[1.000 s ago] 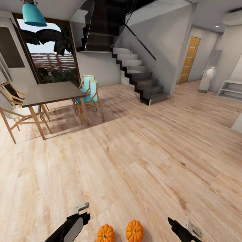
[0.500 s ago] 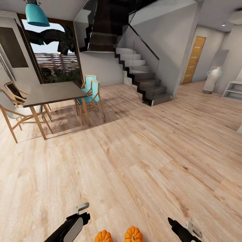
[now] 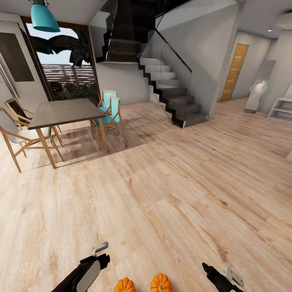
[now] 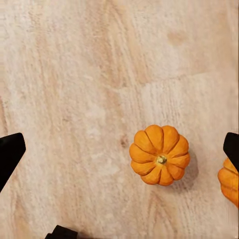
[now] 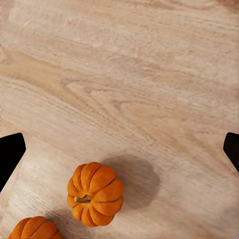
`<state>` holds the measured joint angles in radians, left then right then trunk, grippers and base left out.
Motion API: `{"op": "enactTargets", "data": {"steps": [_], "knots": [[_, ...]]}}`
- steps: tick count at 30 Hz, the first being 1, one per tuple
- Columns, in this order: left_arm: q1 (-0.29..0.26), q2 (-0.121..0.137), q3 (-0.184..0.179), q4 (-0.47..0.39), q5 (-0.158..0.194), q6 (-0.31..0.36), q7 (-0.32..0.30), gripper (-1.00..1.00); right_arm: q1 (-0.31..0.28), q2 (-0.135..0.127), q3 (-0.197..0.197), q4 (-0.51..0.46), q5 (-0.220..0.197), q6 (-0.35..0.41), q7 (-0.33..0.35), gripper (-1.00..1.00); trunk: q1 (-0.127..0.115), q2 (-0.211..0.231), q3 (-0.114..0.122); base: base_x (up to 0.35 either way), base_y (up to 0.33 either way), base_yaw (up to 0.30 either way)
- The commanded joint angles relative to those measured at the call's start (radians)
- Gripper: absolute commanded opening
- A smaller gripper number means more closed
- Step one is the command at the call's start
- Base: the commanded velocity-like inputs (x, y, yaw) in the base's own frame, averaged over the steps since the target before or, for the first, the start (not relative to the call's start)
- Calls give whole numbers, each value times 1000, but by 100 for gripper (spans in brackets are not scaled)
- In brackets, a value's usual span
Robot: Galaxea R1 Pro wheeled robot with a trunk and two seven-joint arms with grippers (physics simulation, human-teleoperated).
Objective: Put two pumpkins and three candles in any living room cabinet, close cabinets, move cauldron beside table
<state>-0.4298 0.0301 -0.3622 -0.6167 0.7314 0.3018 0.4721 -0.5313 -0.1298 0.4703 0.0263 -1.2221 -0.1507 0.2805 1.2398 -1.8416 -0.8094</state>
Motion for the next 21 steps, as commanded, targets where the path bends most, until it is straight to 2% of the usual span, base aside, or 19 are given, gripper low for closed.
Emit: {"op": "enactTargets", "data": {"steps": [1, 3, 5, 6, 7, 9, 11, 12, 15, 18, 21], "knots": [[-3, 3, -7, -9, 7, 6, 3, 100, -1, 0, 8, 3, -10, -2, 7, 100, 0, 0, -1, 0, 0, 0], [-16, 25, -4, -67, 15, 40, -11, 100, -1, 2, 10, 3, -9, -5, 8, 100, 0, 0, -1, 0, 0, 0], [-24, 60, 7, -170, 27, 163, -17, 100, -1, 3, 11, 3, -8, -7, 9, 100, 0, 0, -1, 0, 0, 0], [-26, 68, 14, -199, 32, 203, -18, 100, -1, 3, 12, 3, -7, -8, 9, 100, 0, 0, -1, 0, 0, 0], [-27, 82, 44, -267, 51, 291, -20, 100, -1, 3, 13, 3, -7, -9, 9, 100, 0, 0, -1, 0, 0, 0], [-29, 97, 134, -386, 102, 443, -21, 100, -1, 5, 17, 3, -6, -8, 9, 100, 0, 0, -1, 0, 0, 0], [-30, 104, 217, -473, 146, 564, -23, 100, -1, 5, 28, 2, -2, -7, 10, 100, 0, 0, -1, 0, 0, 0], [-29, 105, 244, -502, 159, 606, -23, 100, -1, 5, 40, 2, 2, -4, 10, 100, 0, 0, -1, 0, 0, 0], [-29, 108, 283, -541, 178, 662, -24, 100, -1, 6, 83, 1, 19, 1, 10, 100, 0, 0, -1, 0, 0, 0], [-29, 109, 293, -553, 183, 678, -24, 100, -1, 7, 109, 1, 27, 5, 10, 100, 0, 0, -1, 0, 0, 0], [-29, 110, 296, -559, 185, 683, -24, 100, -1, 7, 117, 1, 30, 17, 9, 100, 0, 0, -1, 0, 0, 0]]}}
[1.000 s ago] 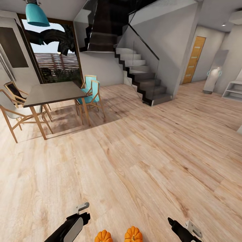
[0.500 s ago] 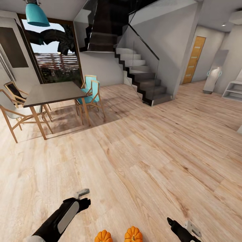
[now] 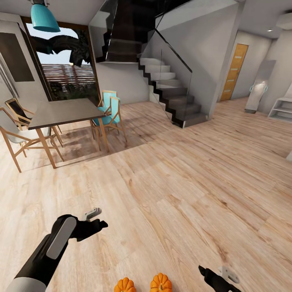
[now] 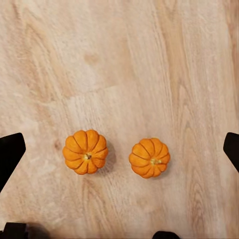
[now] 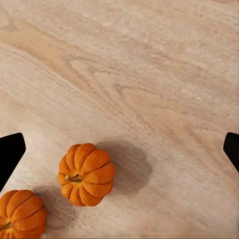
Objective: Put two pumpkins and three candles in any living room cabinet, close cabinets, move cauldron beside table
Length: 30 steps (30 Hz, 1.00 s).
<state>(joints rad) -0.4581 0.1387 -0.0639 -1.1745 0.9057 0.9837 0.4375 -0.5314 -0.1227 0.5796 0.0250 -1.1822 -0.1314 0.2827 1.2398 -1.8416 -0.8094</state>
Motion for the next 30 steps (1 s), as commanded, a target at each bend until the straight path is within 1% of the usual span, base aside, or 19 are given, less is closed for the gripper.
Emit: {"op": "enactTargets", "data": {"steps": [1, 3, 6, 9, 12, 14, 15, 17, 18, 19, 20, 21, 22, 23, 25, 27, 28, 29, 30], "knots": [[-1, 2, -1, -5, 11, 2, 10, 100, -1, 1, 10, 2, -9, 8, 6, 100, 0, 0, -1, 0, 0, 0], [-1, 4, 2, -10, 12, 4, 10, 100, -2, 1, 12, 0, -7, 33, 4, 100, 0, 0, -1, 0, 0, 0], [0, 5, 8, -13, 20, 6, 10, 100, -8, 1, 15, -34, -5, 86, -5, 100, 0, 0, -1, 0, 0, 0], [1, 6, 13, -15, 58, 7, 10, 100, -15, 1, 38, -81, 10, 174, -27, 100, 8, -14, -7, 0, 0, 0], [1, 15, 14, -17, 93, 7, 10, 100, -46, 2, 57, -127, 41, 246, -88, 100, 19, -35, -17, 0, 0, 0], [1, 23, 13, -25, 108, 7, 11, 100, -58, 3, 61, -150, 53, 268, -121, 100, 27, -49, -23, 0, 0, 0], [3, 29, 13, -37, 127, 8, 11, 100, -65, 3, 63, -173, 60, 281, -141, 100, 31, -56, -26, 0, 0, 0], [5, 35, 13, -44, 148, 8, 11, 100, -70, 2, 64, -198, 64, 290, -152, 100, 38, -70, -32, 0, 0, 0], [6, 45, 13, -48, 165, 9, 11, 100, -71, 2, 64, -215, 66, 294, -156, 100, 42, -77, -35, 0, 0, 0], [7, 58, 13, -52, 186, 9, 11, 100, -72, 2, 64, -232, 67, 302, -160, 100, 46, -84, -38, 0, 0, 0], [8, 73, 12, -55, 215, 10, 11, 100, -73, 2, 64, -244, 68, 315, -162, 100, 50, -91, -42, 0, 0, 0], [8, 88, 11, -59, 251, 10, 11, 100, -74, 2, 64, -252, 69, 331, -164, 100, 54, -98, -45, 0, 0, 0], [8, 96, 10, -61, 273, 10, 11, 100, -74, 2, 65, -255, 69, 338, -164, 100, 57, -105, -48, 0, 0, 0], [8, 113, 8, -65, 320, 10, 11, 100, -74, 2, 65, -260, 69, 349, -164, 100, 61, -112, -51, 0, 0, 0], [8, 130, 5, -68, 371, 10, 11, 100, -74, 2, 65, -262, 70, 356, -162, 100, 69, -126, -57, 0, 0, 0], [8, 165, -10, -71, 472, 10, 12, 100, -74, 2, 65, -267, 70, 364, -156, 100, 77, -140, -64, 0, 0, 0], [8, 178, -22, -72, 509, 10, 12, 100, -74, 2, 65, -268, 70, 367, -154, 100, 80, -147, -67, 0, 0, 0], [7, 187, -33, -72, 533, 10, 12, 100, -75, 2, 65, -269, 70, 369, -153, 100, 84, -154, -70, 0, 0, 0], [7, 191, -38, -72, 542, 10, 12, 100, -75, 2, 65, -269, 70, 370, -152, 100, 88, -161, -73, 0, 0, 0]]}}
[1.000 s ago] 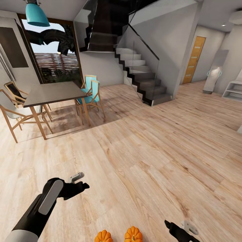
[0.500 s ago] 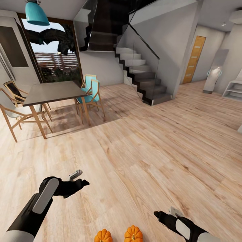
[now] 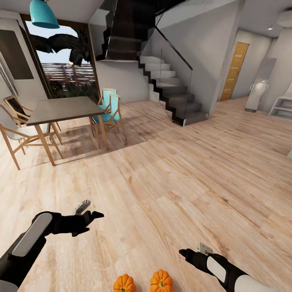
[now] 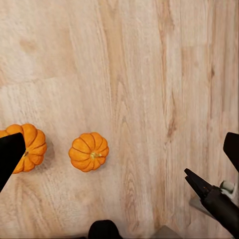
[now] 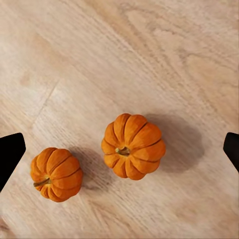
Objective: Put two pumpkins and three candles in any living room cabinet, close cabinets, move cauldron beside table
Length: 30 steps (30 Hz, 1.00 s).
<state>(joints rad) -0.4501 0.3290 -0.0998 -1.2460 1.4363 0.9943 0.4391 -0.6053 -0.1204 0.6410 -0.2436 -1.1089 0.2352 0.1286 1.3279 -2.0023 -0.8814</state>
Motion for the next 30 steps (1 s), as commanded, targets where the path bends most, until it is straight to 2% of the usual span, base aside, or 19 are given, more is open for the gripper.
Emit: {"op": "enactTargets", "data": {"steps": [1, 8, 12, 20, 24, 30], "knots": [[-1, 8, -8, -1, 24, -1, 10, 100, -1, -1, 3, -1, -3, 4, 2, 100, 4, -8, -4, 0, 0, 0], [-1, 24, -17, 0, 50, 0, 10, 100, -1, -2, 4, -2, -3, 6, 19, 100, 31, -57, -26, 0, 0, 0], [-1, 24, -19, -1, 76, 0, 10, 100, -1, -2, 4, -1, -3, 9, 52, 100, 46, -85, -39, 0, 0, 0], [-1, 24, -26, -1, 93, 0, 10, 100, -1, -2, 4, 0, -3, 13, 70, 100, 77, -141, -64, 0, 0, 0], [-1, 26, -25, -1, 125, 0, 10, 100, -1, -2, 5, 0, -3, 13, 71, 100, 92, -169, -76, 0, 0, 0], [-1, 62, -28, -1, 180, 0, 10, 100, -1, -2, 5, 0, -3, 41, 73, 100, 115, -211, -95, 0, 0, 0]]}}
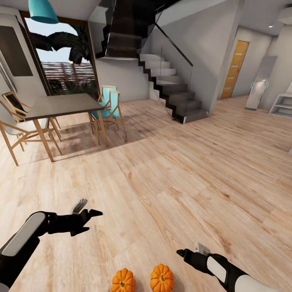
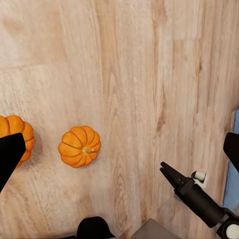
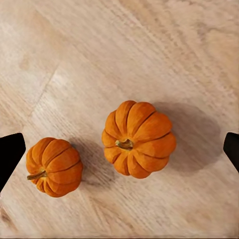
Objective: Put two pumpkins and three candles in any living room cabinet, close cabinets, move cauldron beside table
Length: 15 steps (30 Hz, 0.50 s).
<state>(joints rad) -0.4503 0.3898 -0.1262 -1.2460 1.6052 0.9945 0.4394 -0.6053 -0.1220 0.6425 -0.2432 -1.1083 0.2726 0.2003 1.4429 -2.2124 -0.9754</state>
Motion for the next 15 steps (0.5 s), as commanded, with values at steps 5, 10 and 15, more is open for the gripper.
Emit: {"op": "enactTargets", "data": {"steps": [5, 10, 15], "knots": [[-1, 13, -2, -1, 40, -1, 10, 100, -1, -1, 3, -2, -4, 26, 3, 100, 19, -36, -17, 0, 0, 0], [-1, 15, -1, 0, 45, -1, 10, 100, -1, -1, 2, -2, -4, 30, 4, 100, 38, -71, -32, 0, 0, 0], [-1, 18, -2, 0, 45, 0, 10, 100, -1, -1, 2, -2, -4, 34, 11, 100, 57, -106, -48, 0, 0, 0]]}}
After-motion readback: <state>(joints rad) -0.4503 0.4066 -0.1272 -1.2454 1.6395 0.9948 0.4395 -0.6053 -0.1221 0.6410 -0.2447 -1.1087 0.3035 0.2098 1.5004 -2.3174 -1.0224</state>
